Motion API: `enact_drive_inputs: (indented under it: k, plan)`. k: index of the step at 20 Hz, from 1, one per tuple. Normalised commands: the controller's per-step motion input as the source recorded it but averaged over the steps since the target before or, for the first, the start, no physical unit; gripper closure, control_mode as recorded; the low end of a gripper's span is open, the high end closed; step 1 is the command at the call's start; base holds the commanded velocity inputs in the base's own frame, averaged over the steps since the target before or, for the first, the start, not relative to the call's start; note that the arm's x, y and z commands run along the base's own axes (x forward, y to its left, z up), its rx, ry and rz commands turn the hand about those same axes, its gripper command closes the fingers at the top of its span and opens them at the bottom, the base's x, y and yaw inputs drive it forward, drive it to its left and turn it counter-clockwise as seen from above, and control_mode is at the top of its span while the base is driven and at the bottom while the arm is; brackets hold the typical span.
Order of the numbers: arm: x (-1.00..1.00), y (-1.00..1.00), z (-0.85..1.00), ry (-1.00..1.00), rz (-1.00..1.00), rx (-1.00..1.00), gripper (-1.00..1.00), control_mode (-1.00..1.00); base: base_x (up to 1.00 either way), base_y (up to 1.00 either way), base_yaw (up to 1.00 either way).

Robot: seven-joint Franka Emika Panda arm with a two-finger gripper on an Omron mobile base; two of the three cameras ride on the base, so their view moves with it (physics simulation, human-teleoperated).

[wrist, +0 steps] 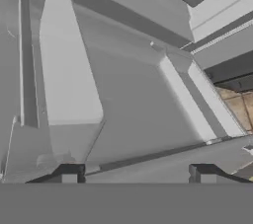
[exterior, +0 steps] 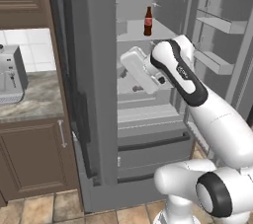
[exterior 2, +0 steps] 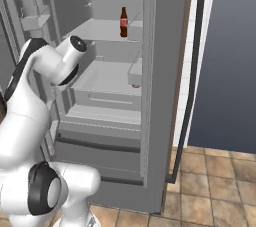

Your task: Open the fridge, grab two sodas, and place both sodas inside the bowl with ice on the dining counter.

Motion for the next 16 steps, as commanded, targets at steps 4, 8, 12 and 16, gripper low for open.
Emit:
enact_drive_inputs:
  k: [4,8,12,16]
  plan:
    - [-0.55,0.81,-0.28,0.00,0.00,0.00,-1.00,-1.00,0.00,0.00,0.00]
    - [-0.24,0.90,-0.15,0.01,0.00,0.00,-1.00,-1.00,0.00,0.00,0.00]
    - [0.00,0.91,-0.02,0.08,0.00,0.00,-1.00,-1.00,0.00,0.00,0.00]
    - [-0.09,0.47,0.00,0.02,0.00,0.00,-1.00,-1.00,0.00,0.00,0.00]
